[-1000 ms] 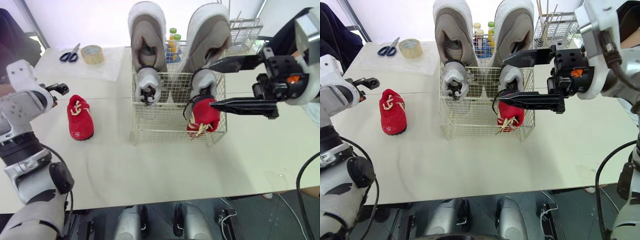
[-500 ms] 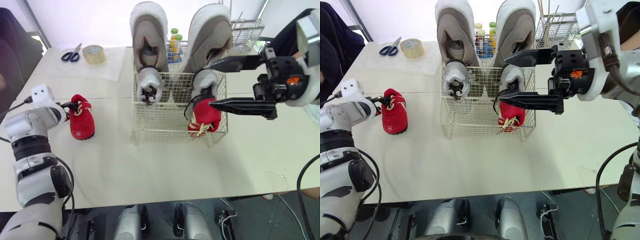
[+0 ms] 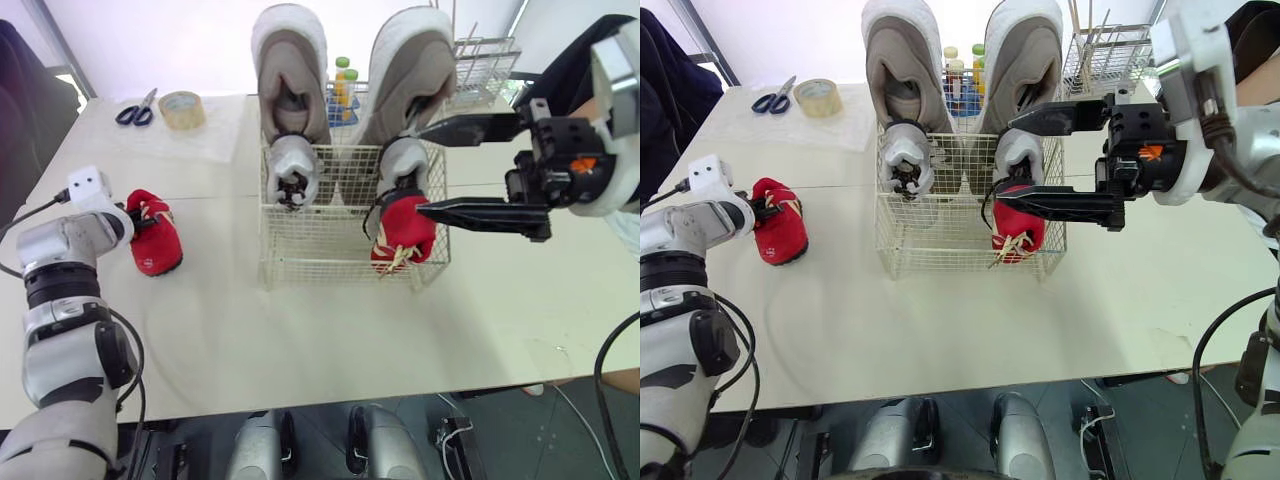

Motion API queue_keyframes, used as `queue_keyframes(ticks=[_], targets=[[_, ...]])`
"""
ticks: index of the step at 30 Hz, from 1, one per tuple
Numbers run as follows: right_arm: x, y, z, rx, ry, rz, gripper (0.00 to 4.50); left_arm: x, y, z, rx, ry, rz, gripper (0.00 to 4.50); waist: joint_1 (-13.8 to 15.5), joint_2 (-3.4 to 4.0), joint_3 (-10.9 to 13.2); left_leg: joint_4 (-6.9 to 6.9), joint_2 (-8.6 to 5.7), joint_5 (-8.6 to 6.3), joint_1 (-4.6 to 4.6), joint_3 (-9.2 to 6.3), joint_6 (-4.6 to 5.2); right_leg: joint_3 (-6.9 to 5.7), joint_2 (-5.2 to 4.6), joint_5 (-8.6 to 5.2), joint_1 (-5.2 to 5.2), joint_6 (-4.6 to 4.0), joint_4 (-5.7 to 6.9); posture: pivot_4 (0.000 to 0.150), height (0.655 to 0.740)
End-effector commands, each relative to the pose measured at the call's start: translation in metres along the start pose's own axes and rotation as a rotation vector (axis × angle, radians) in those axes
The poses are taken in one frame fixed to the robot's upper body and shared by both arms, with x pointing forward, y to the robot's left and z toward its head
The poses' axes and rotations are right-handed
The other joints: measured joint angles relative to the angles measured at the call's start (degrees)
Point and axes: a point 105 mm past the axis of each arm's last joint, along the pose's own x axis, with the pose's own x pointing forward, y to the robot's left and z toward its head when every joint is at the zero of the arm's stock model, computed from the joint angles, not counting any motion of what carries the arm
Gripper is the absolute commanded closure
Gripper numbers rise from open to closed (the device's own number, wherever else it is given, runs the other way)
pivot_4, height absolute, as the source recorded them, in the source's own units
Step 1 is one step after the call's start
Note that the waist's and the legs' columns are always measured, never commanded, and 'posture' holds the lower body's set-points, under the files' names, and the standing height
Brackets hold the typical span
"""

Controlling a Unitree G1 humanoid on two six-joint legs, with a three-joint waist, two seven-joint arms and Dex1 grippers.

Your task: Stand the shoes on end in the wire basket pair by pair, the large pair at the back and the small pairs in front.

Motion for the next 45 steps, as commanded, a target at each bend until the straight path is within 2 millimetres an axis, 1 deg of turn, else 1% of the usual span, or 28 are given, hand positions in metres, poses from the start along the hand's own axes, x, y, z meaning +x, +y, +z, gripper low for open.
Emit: queue_keyframes(ticks=[1, 2, 4, 5, 7, 8, 9, 11, 13, 15, 19, 22, 24, 26, 27, 30, 33, 34, 35, 37, 40, 41, 45], targets=[[-0.008, 0.001, 0.012, -0.053, -0.021, -0.019, 0.00, -0.034, -0.020, 0.076, 0.027, -0.315, -0.081, 4.45, 0.1, -0.03, 0.0, 0.00, 0.00, 0.00, -0.03, 0.00, 0.00, 0.00, 0.00, 0.00, -0.01, 0.00, -0.02, 0.150, 0.7400], [-0.008, 0.000, 0.011, -0.052, -0.021, -0.018, 0.00, -0.049, -0.037, 0.099, 0.027, -0.441, -0.157, 4.45, 0.3, -0.05, 0.0, 0.00, 0.00, 0.00, -0.06, -0.01, 0.00, 0.00, 0.00, 0.00, -0.02, 0.00, -0.03, 0.150, 0.7400], [-0.008, -0.002, 0.011, -0.052, -0.021, -0.020, 0.00, -0.077, -0.066, 0.126, -0.009, -0.615, -0.295, 4.45, 0.8, -0.08, 0.0, 0.02, -0.02, 0.00, -0.12, -0.05, 0.00, -0.01, -0.02, 0.00, -0.03, 0.00, -0.07, 0.150, 0.7400], [-0.008, -0.003, 0.012, -0.052, -0.022, -0.020, 0.00, -0.091, -0.079, 0.135, -0.020, -0.693, -0.355, 4.45, 0.9, -0.10, 0.0, 0.04, -0.04, 0.00, -0.17, -0.09, 0.00, -0.04, -0.04, 0.00, -0.02, 0.00, -0.08, 0.150, 0.7400], [-0.007, -0.005, 0.012, -0.053, -0.026, -0.019, 0.00, -0.125, -0.111, 0.144, -0.049, -0.859, -0.487, 4.45, 1.0, -0.10, 0.0, 0.08, -0.08, -0.02, -0.24, -0.14, 0.04, -0.06, -0.08, 0.06, 0.01, 0.03, -0.19, 0.150, 0.7400], [-0.007, -0.007, 0.013, -0.053, -0.027, -0.018, 0.00, -0.137, -0.121, 0.145, -0.072, -0.914, -0.525, 4.45, 0.9, -0.09, 0.0, 0.08, -0.11, -0.03, -0.23, -0.11, 0.07, -0.04, -0.11, 0.08, 0.04, 0.06, -0.22, 0.150, 0.7400], [-0.007, -0.008, 0.013, -0.054, -0.028, -0.019, 0.00, -0.151, -0.136, 0.140, -0.059, -0.973, -0.579, 4.45, 0.8, -0.09, 0.0, 0.08, -0.14, -0.05, -0.20, -0.08, 0.10, -0.03, -0.15, 0.10, 0.10, 0.08, -0.27, 0.150, 0.7400], [-0.007, -0.010, 0.013, -0.054, -0.028, -0.019, 0.00, -0.170, -0.150, 0.132, -0.032, -1.058, -0.627, 4.45, 0.5, -0.09, 0.0, 0.08, -0.14, -0.06, -0.09, -0.06, 0.12, -0.04, -0.15, 0.11, 0.22, 0.10, -0.32, 0.150, 0.7400], [-0.009, -0.013, 0.014, -0.051, -0.027, -0.027, 0.00, -0.187, -0.164, 0.122, -0.101, -1.113, -0.652, 4.45, 0.3, -0.07, 0.0, 0.06, -0.08, -0.05, 0.02, -0.03, 0.11, -0.03, -0.07, 0.11, 0.25, 0.11, -0.31, 0.150, 0.7400], [-0.011, -0.015, 0.013, -0.046, -0.025, -0.036, 0.00, -0.205, -0.180, 0.111, -0.066, -1.159, -0.694, 4.45, 0.3, -0.07, 0.0, 0.03, -0.02, -0.04, 0.10, -0.02, 0.09, 0.00, -0.01, 0.11, 0.28, 0.10, -0.25, 0.150, 0.7400], [-0.012, -0.015, 0.011, -0.042, -0.019, -0.046, 0.00, -0.227, -0.191, 0.104, -0.005, -1.208, -0.743, 4.45, 0.4, -0.06, 0.0, 0.03, 0.00, -0.02, 0.12, -0.03, 0.07, 0.01, 0.04, 0.10, 0.28, 0.09, -0.22, 0.150, 0.7400], [-0.014, -0.017, 0.010, -0.040, -0.017, -0.061, 0.00, -0.234, -0.195, 0.095, 0.051, -1.213, -0.755, 4.45, 0.5, -0.04, 0.0, 0.04, -0.02, -0.04, 0.12, -0.04, 0.10, 0.03, 0.03, 0.10, 0.30, 0.08, -0.24, 0.150, 0.7400], [-0.016, -0.019, 0.009, -0.038, -0.017, -0.067, 0.00, -0.234, -0.197, 0.090, 0.074, -1.206, -0.759, 4.45, 0.6, -0.03, 0.0, 0.04, -0.03, -0.06, 0.15, -0.06, 0.13, 0.03, 0.02, 0.10, 0.35, 0.08, -0.26, 0.150, 0.7400], [-0.017, -0.020, 0.007, -0.032, -0.012, -0.071, 0.00, -0.234, -0.202, 0.078, 0.118, -1.180, -0.795, 4.45, 0.7, -0.04, 0.0, 0.05, -0.04, -0.07, 0.15, -0.09, 0.15, 0.01, 0.02, 0.10, 0.39, 0.08, -0.27, 0.150, 0.7400], [-0.017, -0.020, 0.005, -0.028, -0.010, -0.072, 0.00, -0.233, -0.203, 0.072, 0.138, -1.166, -0.813, 4.45, 0.6, -0.04, 0.0, 0.06, -0.04, -0.08, 0.15, -0.09, 0.17, 0.02, 0.02, 0.10, 0.40, 0.08, -0.28, 0.150, 0.7400], [-0.013, -0.025, 0.002, -0.012, -0.011, -0.062, 0.00, -0.226, -0.202, 0.064, 0.164, -1.130, -0.836, 4.45, 0.5, -0.03, 0.0, 0.06, -0.04, -0.10, 0.15, -0.07, 0.20, 0.02, 0.02, 0.10, 0.40, 0.07, -0.29, 0.150, 0.7400], [-0.007, -0.024, -0.001, -0.007, -0.010, -0.031, 0.00, -0.226, -0.199, 0.054, 0.188, -1.139, -0.839, 4.45, 0.5, -0.02, 0.0, 0.06, -0.02, -0.10, 0.19, -0.07, 0.19, 0.02, 0.03, 0.09, 0.40, 0.07, -0.28, 0.150, 0.7400], [-0.002, -0.025, -0.002, -0.011, -0.006, -0.023, 0.00, -0.222, -0.196, 0.053, 0.189, -1.139, -0.835, 4.45, 0.4, -0.01, 0.0, 0.06, -0.02, -0.09, 0.19, -0.08, 0.19, 0.02, 0.03, 0.09, 0.40, 0.07, -0.28, 0.150, 0.7400], [-0.001, -0.026, -0.003, -0.012, -0.005, -0.018, 0.00, -0.220, -0.195, 0.047, 0.198, -1.142, -0.831, 4.45, 0.4, -0.01, 0.0, 0.05, -0.02, -0.10, 0.20, -0.07, 0.19, 0.02, 0.03, 0.09, 0.40, 0.07, -0.27, 0.150, 0.7400], [-0.001, -0.027, -0.001, -0.025, 0.006, -0.018, 0.00, -0.218, -0.196, 0.035, 0.209, -1.143, -0.823, 4.45, 0.4, 0.01, 0.0, 0.05, -0.02, -0.10, 0.21, -0.06, 0.19, 0.02, 0.03, 0.09, 0.40, 0.07, -0.28, 0.150, 0.7400], [-0.001, -0.027, 0.003, -0.029, 0.006, -0.006, 0.00, -0.218, -0.196, 0.024, 0.225, -1.158, -0.834, 4.45, 0.7, 0.01, 0.0, 0.05, -0.03, -0.10, 0.20, -0.07, 0.20, 0.01, 0.02, 0.09, 0.43, 0.07, -0.31, 0.150, 0.7400], [-0.001, -0.027, 0.003, -0.032, 0.013, -0.006, 0.00, -0.218, -0.197, 0.017, 0.235, -1.162, -0.842, 4.45, 0.7, 0.01, 0.0, 0.06, -0.04, -0.12, 0.20, -0.07, 0.23, 0.01, 0.01, 0.09, 0.45, 0.06, -0.33, 0.150, 0.7400], [0.000, -0.029, 0.003, -0.038, 0.021, -0.012, 0.00, -0.212, -0.199, 0.006, 0.231, -1.179, -0.837, 4.45, 0.5, 0.01, 0.0, 0.06, -0.05, -0.16, 0.21, -0.07, 0.28, 0.01, -0.03, 0.10, 0.47, 0.05, -0.37, 0.150, 0.7400]])
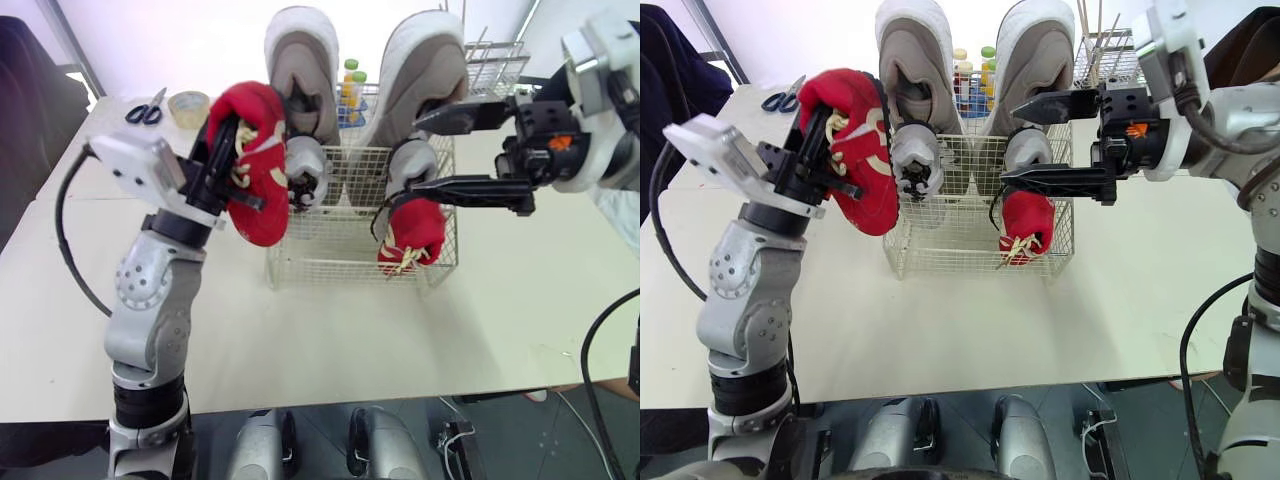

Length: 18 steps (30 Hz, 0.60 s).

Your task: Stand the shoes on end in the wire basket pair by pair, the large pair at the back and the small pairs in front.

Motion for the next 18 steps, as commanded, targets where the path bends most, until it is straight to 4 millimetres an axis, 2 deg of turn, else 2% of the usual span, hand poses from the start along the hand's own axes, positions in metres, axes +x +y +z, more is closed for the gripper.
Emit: queue_keyframes(ticks=[1, 11, 18], targets=[[-0.003, -0.001, 0.014, -0.057, -0.014, -0.019, 0.00, 0.001, -0.009, 0.009, 0.032, -0.095, -0.018, 4.45, 0.0, 0.00, 0.0, 0.00, 0.00, 0.00, 0.00, 0.00, 0.00, 0.00, 0.00, 0.00, 0.00, 0.00, 0.00, 0.150, 0.7400], [-0.003, 0.000, 0.022, -0.065, -0.011, -0.033, 0.00, 0.000, -0.035, -0.006, 0.032, -0.176, -0.048, 4.45, 0.0, 0.01, 0.0, 0.00, 0.00, -0.06, 0.00, 0.02, 0.10, -0.01, -0.06, 0.01, -0.01, -0.01, -0.01, 0.150, 0.7400], [-0.008, 0.001, 0.025, -0.054, 0.017, -0.039, 0.00, -0.009, -0.047, -0.027, 0.047, -0.175, -0.064, 4.45, 0.0, 0.06, 0.0, 0.00, 0.00, -0.25, 0.00, 0.02, 0.43, -0.04, -0.13, 0.02, -0.03, -0.03, -0.02, 0.150, 0.7400]])
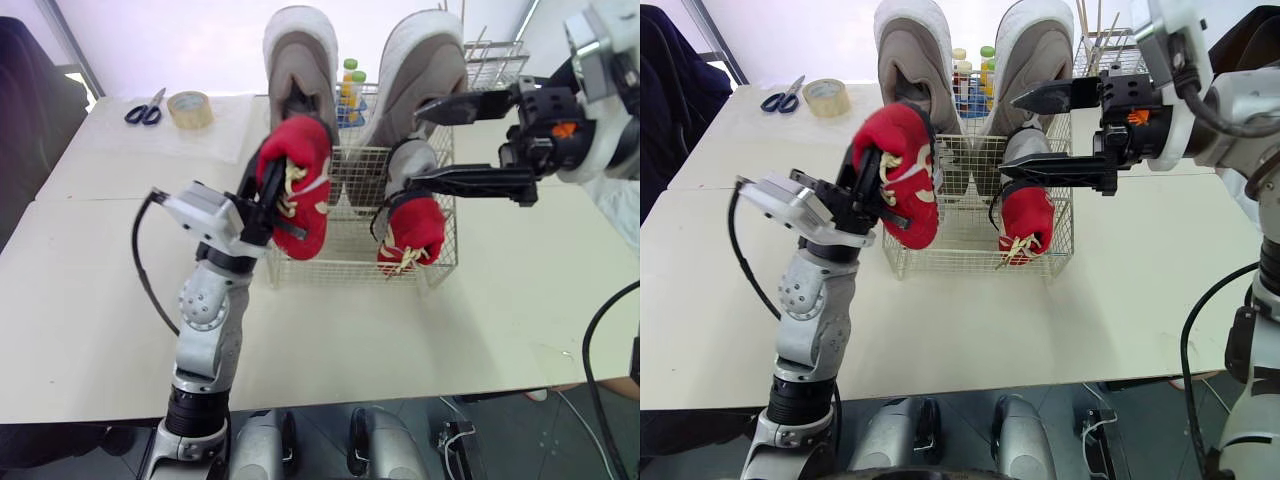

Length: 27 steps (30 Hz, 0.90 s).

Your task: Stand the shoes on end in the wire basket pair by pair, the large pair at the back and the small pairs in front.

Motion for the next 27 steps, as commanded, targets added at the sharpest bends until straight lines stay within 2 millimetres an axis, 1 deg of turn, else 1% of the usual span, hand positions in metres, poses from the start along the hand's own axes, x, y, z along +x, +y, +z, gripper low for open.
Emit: queue_keyframes(ticks=[1, 8, 10, 14, 20, 23, 27], targets=[[-0.008, 0.003, 0.016, -0.057, -0.006, -0.017, 0.00, -0.003, -0.009, 0.002, 0.026, -0.047, -0.021, 4.45, 0.0, 0.04, 0.0, 0.00, 0.00, -0.01, 0.00, 0.00, 0.02, 0.00, -0.01, 0.00, 0.00, 0.00, 0.00, 0.150, 0.7400], [-0.010, 0.004, 0.020, -0.054, 0.007, -0.015, 0.00, -0.006, -0.016, -0.007, 0.079, -0.081, -0.029, 4.45, 0.0, 0.15, -0.1, 0.00, -0.03, -0.04, 0.00, 0.00, 0.05, -0.02, -0.10, 0.00, 0.00, -0.02, -0.02, 0.150, 0.7400], [-0.010, 0.004, 0.021, -0.058, 0.011, -0.013, 0.00, -0.003, -0.018, -0.006, 0.105, -0.109, -0.038, 4.45, 0.1, 0.21, -0.1, 0.00, -0.04, -0.06, 0.00, 0.01, 0.09, -0.03, -0.14, -0.01, 0.00, -0.04, -0.02, 0.150, 0.7400], [-0.010, 0.004, 0.023, -0.066, 0.014, -0.014, 0.00, 0.008, -0.013, -0.002, 0.138, -0.160, -0.024, 4.45, 0.0, 0.22, -0.1, 0.00, -0.04, -0.07, 0.00, 0.01, 0.11, -0.03, -0.14, -0.03, 0.00, -0.08, -0.03, 0.150, 0.7400], [-0.010, 0.005, 0.022, -0.068, 0.019, -0.012, 0.00, 0.011, -0.015, -0.007, 0.149, -0.177, -0.029, 4.45, 0.0, 0.23, -0.1, 0.00, -0.04, -0.07, 0.00, 0.01, 0.11, -0.03, -0.16, 0.01, -0.01, -0.02, -0.02, 0.150, 0.7400], [-0.010, 0.006, 0.022, -0.065, 0.020, -0.013, 0.00, 0.007, -0.017, -0.015, 0.157, -0.159, -0.039, 4.45, 0.0, 0.23, -0.1, 0.00, -0.04, -0.07, 0.00, 0.01, 0.11, -0.04, -0.21, 0.02, -0.01, -0.03, -0.03, 0.150, 0.7400], [-0.010, 0.006, 0.022, -0.062, 0.024, -0.015, 0.00, -0.004, -0.021, -0.023, 0.170, -0.130, -0.067, 4.45, 0.0, 0.24, -0.1, 0.00, -0.04, -0.08, 0.00, 0.01, 0.12, -0.04, -0.24, 0.01, -0.02, -0.04, -0.03, 0.150, 0.7400]])
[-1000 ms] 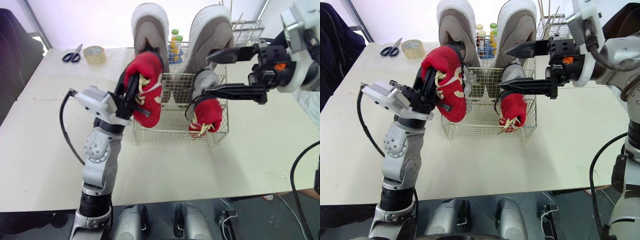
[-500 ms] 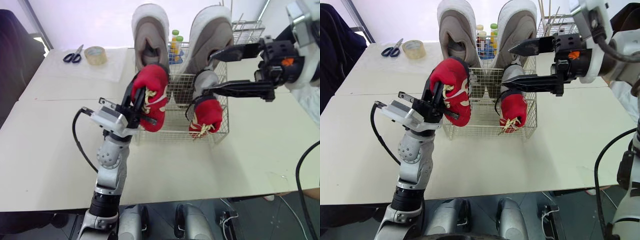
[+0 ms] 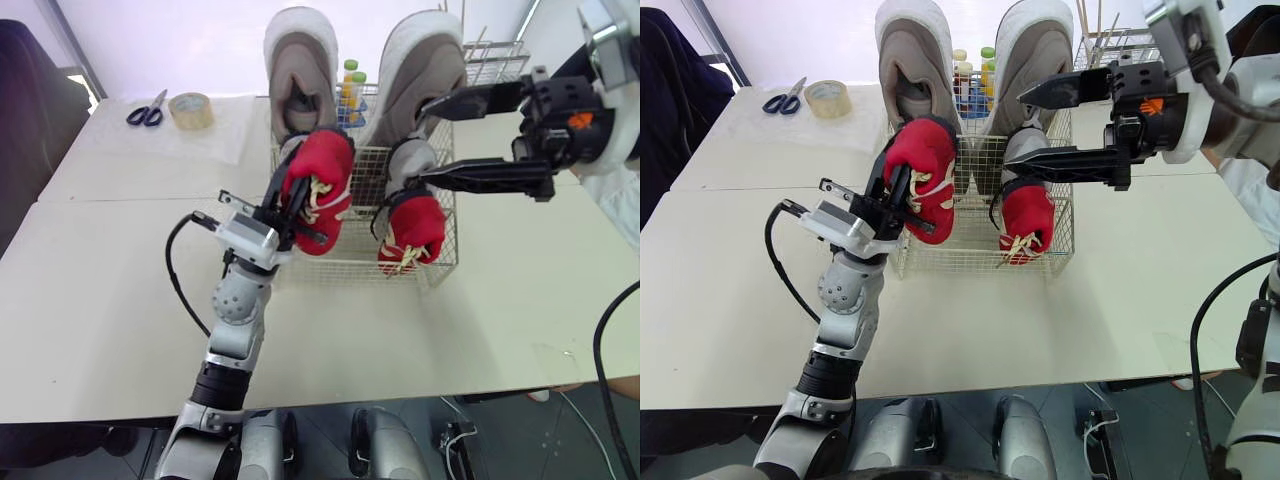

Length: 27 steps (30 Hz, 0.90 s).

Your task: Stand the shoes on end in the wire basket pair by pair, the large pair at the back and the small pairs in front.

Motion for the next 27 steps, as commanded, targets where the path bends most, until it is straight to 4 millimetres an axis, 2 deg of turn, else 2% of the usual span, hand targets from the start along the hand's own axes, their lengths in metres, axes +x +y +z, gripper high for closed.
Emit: queue_keyframes(ticks=[1, 13, 17, 20, 27], targets=[[-0.006, 0.004, 0.014, -0.057, -0.007, -0.017, 0.00, -0.010, -0.008, -0.003, 0.008, 0.016, -0.033, 4.45, 0.0, 0.02, 0.0, 0.00, 0.00, 0.00, 0.00, 0.00, 0.00, 0.00, -0.01, 0.00, -0.01, 0.00, 0.00, 0.150, 0.7400], [-0.004, 0.002, 0.015, -0.051, -0.004, -0.002, 0.00, -0.051, -0.017, -0.027, 0.039, 0.157, -0.026, 4.45, -0.1, 0.13, 0.0, -0.04, 0.00, -0.03, 0.00, 0.02, 0.02, 0.01, -0.08, -0.04, -0.06, -0.07, -0.01, 0.150, 0.7400], [-0.001, 0.001, 0.016, -0.052, -0.007, 0.012, 0.00, -0.069, -0.021, -0.039, 0.035, 0.230, -0.024, 4.45, -0.1, 0.41, -0.2, -0.05, 0.00, -0.04, 0.00, 0.02, 0.02, 0.01, -0.10, -0.06, -0.07, -0.11, -0.03, 0.150, 0.7400], [0.000, 0.000, 0.015, -0.051, -0.009, 0.016, 0.00, -0.075, -0.020, -0.039, 0.035, 0.246, -0.023, 3.29, -0.1, 0.62, -0.3, -0.05, -0.01, -0.05, 0.00, 0.02, 0.03, 0.01, -0.12, -0.09, -0.06, -0.15, -0.03, 0.150, 0.7400], [0.002, -0.001, 0.011, -0.039, -0.027, 0.022, 0.00, -0.078, -0.005, -0.026, 0.069, 0.268, 0.003, 0.07, -0.2, 0.81, -0.4, -0.05, 0.00, -0.05, 0.00, 0.02, 0.03, 0.01, -0.12, -0.09, -0.09, -0.19, -0.01, 0.150, 0.7400]])
